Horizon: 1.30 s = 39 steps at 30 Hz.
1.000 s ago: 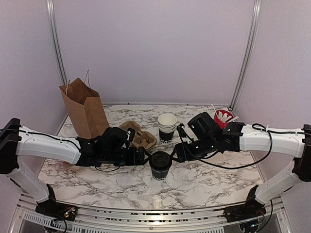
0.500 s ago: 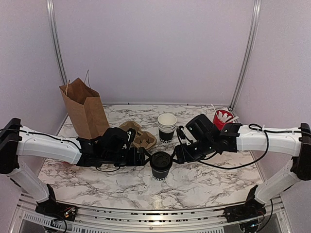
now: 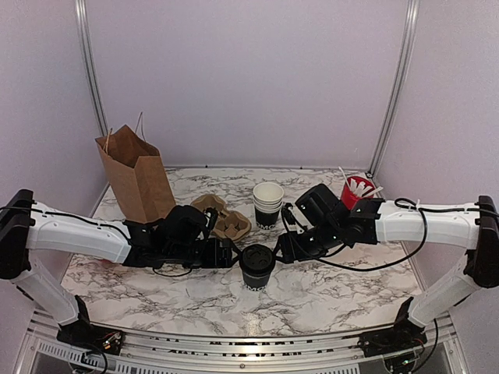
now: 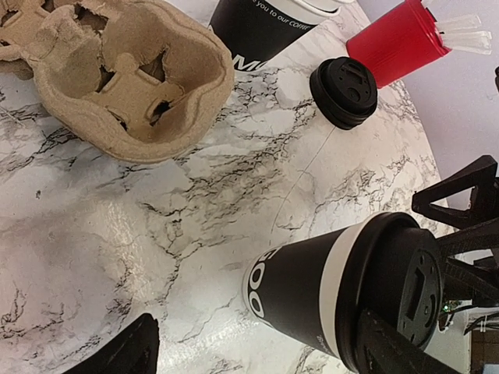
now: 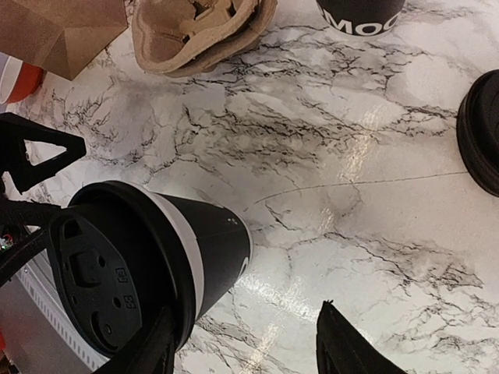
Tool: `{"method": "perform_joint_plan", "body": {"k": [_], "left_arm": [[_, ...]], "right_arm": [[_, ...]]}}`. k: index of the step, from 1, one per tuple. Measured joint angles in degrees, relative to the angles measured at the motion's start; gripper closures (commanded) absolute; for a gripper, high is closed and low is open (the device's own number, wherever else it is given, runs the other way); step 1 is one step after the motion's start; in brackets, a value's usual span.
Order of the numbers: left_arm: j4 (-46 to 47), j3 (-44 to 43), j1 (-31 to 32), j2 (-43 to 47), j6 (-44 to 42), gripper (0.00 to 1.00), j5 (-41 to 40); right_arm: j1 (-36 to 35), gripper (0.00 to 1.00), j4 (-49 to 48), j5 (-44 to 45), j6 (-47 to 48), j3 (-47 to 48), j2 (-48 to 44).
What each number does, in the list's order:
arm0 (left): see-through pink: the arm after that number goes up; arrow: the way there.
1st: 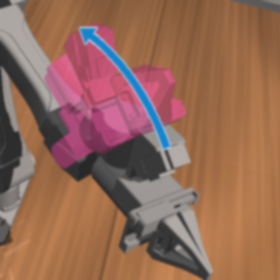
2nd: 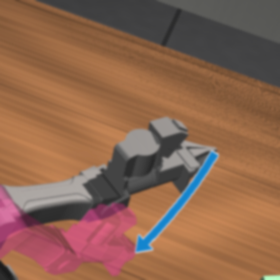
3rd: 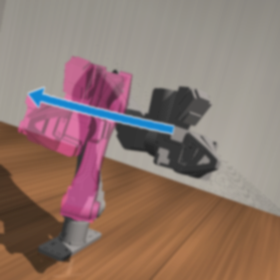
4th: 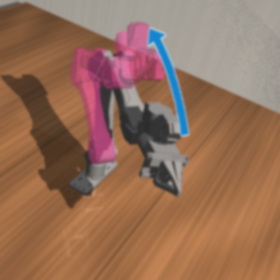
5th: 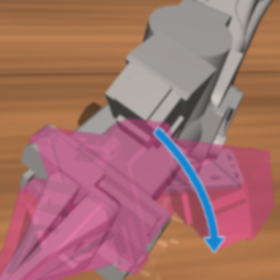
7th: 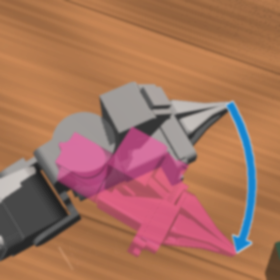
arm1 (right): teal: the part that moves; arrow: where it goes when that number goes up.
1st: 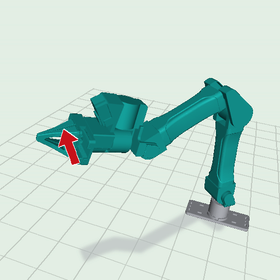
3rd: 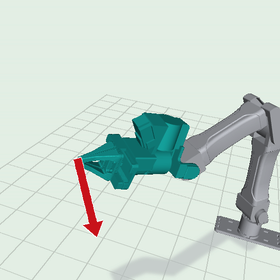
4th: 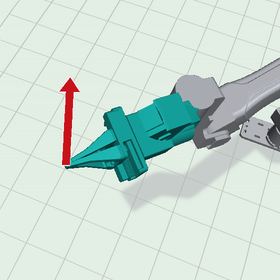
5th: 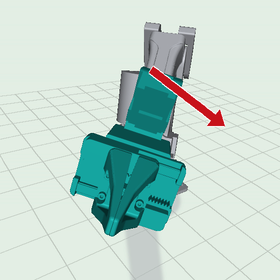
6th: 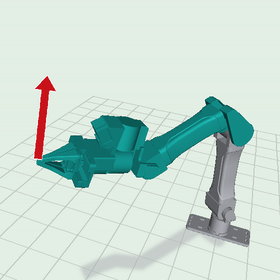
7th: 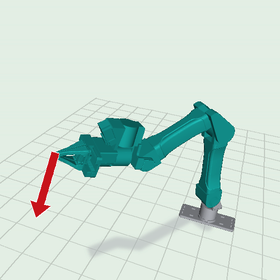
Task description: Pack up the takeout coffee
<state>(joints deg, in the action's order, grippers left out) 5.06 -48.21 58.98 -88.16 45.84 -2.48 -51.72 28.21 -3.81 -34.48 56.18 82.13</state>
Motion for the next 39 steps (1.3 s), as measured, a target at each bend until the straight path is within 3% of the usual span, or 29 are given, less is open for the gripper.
{"method": "perform_joint_plan", "body": {"k": [39], "left_arm": [[0.9,-0.3,-0.2,-1.8,3.7,0.13,0.2]], "right_arm": [[-1.8,0.41,1.7,3.3,-0.5,2.5,3.0]]}}
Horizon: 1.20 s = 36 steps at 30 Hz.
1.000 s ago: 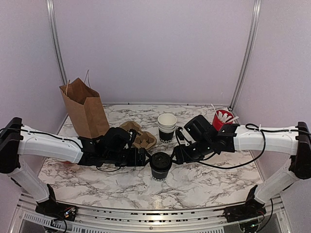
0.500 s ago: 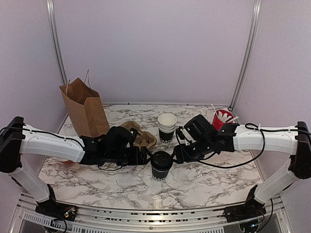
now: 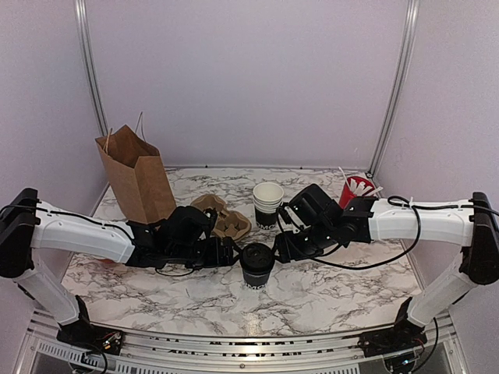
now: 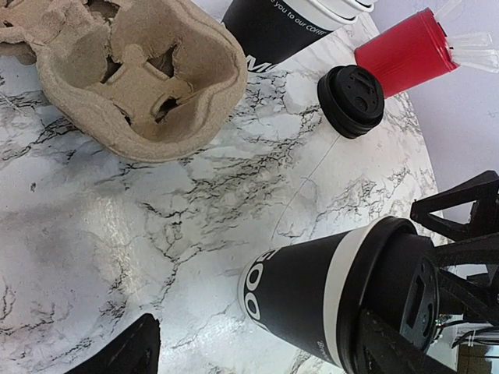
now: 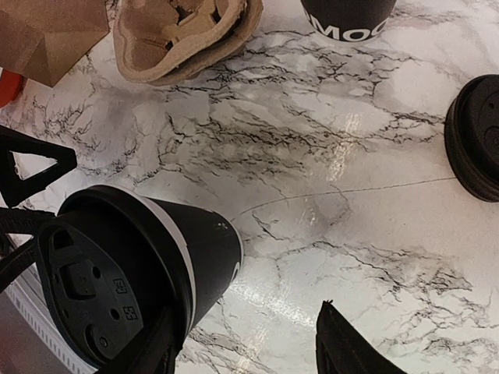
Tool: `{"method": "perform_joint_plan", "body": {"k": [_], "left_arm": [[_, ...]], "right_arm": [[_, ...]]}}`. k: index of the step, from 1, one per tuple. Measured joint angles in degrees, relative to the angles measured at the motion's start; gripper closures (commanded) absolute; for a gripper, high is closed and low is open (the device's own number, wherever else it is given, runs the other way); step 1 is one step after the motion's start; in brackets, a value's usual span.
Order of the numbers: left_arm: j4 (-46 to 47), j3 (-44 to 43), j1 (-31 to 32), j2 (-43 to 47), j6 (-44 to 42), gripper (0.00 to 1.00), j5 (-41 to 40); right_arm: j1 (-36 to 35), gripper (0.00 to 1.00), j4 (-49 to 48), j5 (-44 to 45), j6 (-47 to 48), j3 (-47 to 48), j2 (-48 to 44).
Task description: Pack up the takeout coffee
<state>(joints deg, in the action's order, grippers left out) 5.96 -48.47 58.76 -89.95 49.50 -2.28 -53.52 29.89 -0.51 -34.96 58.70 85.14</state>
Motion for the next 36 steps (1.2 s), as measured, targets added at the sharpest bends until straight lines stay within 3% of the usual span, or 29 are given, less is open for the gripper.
{"method": "perform_joint_plan", "body": {"k": [18,36], "left_arm": [[-3.8,-2.5,-0.3,-0.8,0.7,0.14,1.5],[-11.8,-7.1,0.3,-1.2,-2.7,0.14,0.3]], "right_arm": [[-0.1,0.41,0.3,0.3,-0.9,0.1,0.8],[-2.7,0.41,6.1,9.4,2.1,9.4,2.3]]}}
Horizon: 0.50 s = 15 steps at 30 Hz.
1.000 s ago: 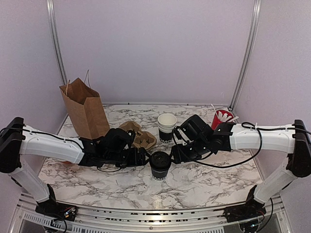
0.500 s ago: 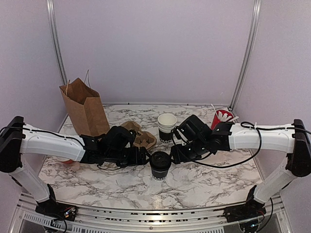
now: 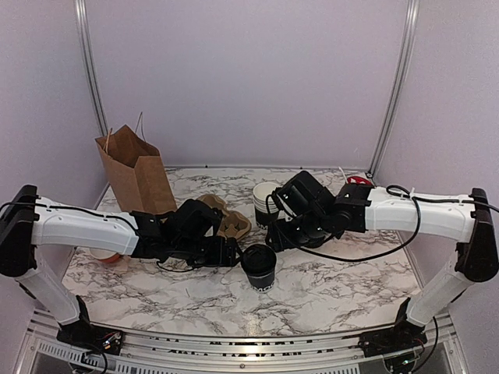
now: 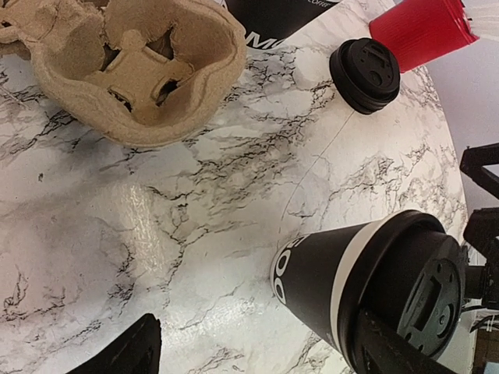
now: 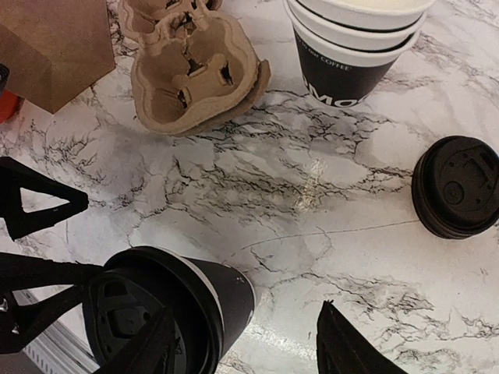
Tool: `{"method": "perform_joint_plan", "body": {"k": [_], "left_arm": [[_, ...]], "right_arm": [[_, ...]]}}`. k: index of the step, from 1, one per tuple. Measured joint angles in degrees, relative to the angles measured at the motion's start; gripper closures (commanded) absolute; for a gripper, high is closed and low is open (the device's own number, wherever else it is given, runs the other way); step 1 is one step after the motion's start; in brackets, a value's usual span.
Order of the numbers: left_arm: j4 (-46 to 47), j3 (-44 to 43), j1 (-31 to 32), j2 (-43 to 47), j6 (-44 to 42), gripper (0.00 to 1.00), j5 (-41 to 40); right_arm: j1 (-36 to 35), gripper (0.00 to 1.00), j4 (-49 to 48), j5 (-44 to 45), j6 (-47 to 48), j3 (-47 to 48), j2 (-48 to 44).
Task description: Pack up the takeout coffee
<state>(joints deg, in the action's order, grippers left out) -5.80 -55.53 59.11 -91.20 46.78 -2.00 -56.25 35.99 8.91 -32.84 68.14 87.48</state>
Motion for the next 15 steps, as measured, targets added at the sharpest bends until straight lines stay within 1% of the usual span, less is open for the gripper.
{"method": "perform_joint_plan", "body": {"k": [9,15], "left_arm": [[-2.4,-1.5,0.2,-0.2,-1.3,0.13,-0.4],[-3.1,-4.2,0.2,-0.2,-2.6,0.13,-1.2]], "right_arm": [[0.0,0.41,-0.4,0.3,1.6,1.7,-0.4],[-0.2,0.42,-0.2,0.2,2.5,1.7,-1.3]]}}
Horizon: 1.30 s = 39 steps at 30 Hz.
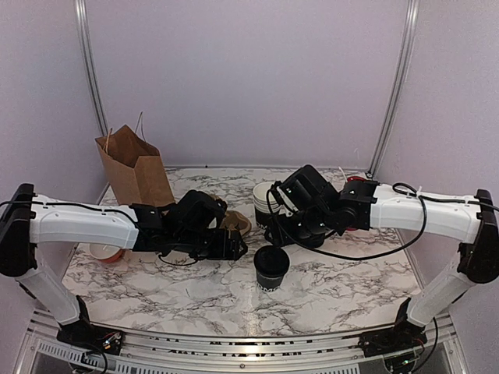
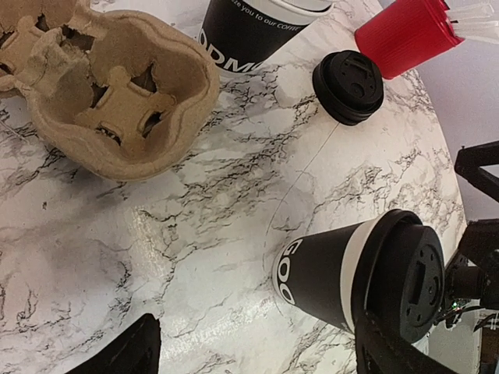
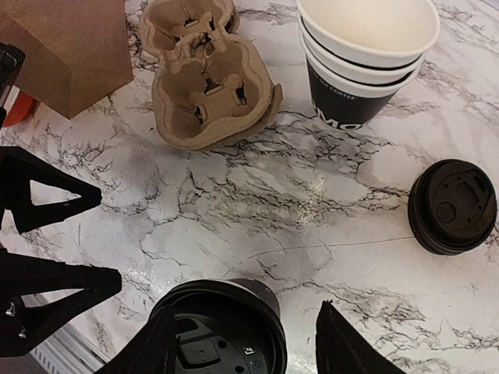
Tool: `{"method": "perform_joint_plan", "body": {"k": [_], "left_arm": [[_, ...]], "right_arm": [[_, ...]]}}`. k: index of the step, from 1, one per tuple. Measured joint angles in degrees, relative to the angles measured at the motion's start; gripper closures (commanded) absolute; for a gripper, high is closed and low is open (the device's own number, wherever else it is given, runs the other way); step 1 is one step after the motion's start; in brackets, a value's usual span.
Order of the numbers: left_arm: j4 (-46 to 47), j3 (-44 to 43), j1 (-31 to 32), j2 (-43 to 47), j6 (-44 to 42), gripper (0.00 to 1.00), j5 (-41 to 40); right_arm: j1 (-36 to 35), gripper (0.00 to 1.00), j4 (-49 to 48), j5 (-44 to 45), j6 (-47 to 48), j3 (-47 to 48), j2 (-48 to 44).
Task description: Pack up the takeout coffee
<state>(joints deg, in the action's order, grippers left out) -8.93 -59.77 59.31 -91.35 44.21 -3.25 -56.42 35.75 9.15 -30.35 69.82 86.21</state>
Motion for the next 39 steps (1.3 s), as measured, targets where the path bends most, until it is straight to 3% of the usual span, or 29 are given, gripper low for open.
{"method": "perform_joint_plan", "body": {"k": [5,12,24,34,39], "left_arm": [[-0.3,-1.8,0.0,0.0,-1.0,0.13,-0.5],[-0.7,-1.8,0.0,0.0,-1.2,0.13,-1.1],[-0.8,-1.8,0.0,0.0,-1.6,0.13,-1.9],[-0.8,-1.7,0.0,0.0,-1.6,0.13,-2.2],[-0.8,-1.7,0.0,0.0,-1.6,0.13,-2.3]], "right_arm": [[-0.7,0.43,1.0,0.0,1.2,-0.3,-0.9],[-3.8,0.51,4.6,-0.7,2.3,-0.6,-4.3],[-11.7,0.61,12.3,4.9,-2.8,3.0,-4.6],[-11.7,0.74,8.1,3.1,-5.5,-7.0,-0.7],[-11.7,0.75,7.6,1.5,-6.3,-8.9,3.7]]}}
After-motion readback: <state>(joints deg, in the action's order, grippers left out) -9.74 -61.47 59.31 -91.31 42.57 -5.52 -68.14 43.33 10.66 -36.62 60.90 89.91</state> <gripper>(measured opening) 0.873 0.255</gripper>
